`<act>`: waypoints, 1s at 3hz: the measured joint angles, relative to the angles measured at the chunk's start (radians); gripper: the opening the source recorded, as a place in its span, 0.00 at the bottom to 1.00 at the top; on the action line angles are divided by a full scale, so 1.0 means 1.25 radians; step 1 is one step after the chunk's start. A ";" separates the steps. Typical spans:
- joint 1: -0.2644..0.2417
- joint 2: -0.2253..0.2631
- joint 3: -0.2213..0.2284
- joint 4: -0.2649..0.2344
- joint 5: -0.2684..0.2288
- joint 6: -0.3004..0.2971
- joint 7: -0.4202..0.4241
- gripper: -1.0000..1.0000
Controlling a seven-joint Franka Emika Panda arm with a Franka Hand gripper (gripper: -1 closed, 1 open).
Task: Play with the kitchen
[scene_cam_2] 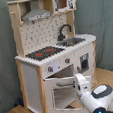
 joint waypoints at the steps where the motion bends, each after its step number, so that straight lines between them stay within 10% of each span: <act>1: 0.034 0.000 0.009 0.000 0.014 -0.071 -0.001 1.00; 3: 0.038 -0.001 -0.019 0.111 0.006 -0.144 -0.096 1.00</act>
